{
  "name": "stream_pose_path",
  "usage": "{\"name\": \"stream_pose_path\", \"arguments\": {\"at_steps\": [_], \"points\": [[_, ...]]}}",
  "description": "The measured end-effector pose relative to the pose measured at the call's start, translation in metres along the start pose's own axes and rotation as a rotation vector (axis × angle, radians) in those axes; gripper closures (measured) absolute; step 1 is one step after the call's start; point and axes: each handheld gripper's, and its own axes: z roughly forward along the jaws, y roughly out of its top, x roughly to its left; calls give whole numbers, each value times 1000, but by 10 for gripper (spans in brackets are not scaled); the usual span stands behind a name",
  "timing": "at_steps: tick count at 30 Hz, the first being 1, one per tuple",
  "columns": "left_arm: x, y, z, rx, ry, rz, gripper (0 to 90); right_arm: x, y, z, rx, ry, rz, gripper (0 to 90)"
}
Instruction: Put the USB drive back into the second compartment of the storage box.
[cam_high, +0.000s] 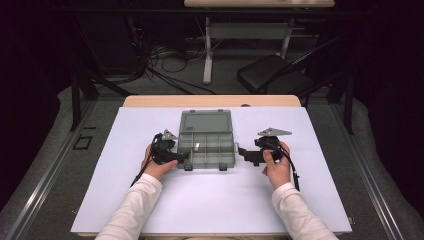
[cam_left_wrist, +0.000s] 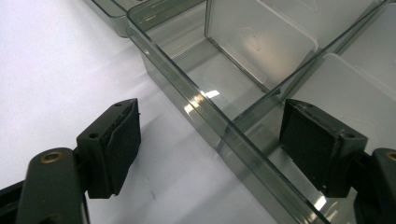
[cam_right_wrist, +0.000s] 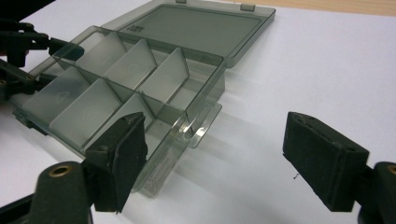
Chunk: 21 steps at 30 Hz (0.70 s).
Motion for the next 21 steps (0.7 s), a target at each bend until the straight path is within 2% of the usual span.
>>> {"name": "stream_pose_path", "arguments": {"at_steps": [5, 21], "points": [[0, 1, 0, -13, -29, 26, 298, 1, 8, 3, 9, -3, -12, 207], [1, 1, 1, -14, -48, 46, 326, -9, 43, 12, 49, 12, 2, 199]]}}
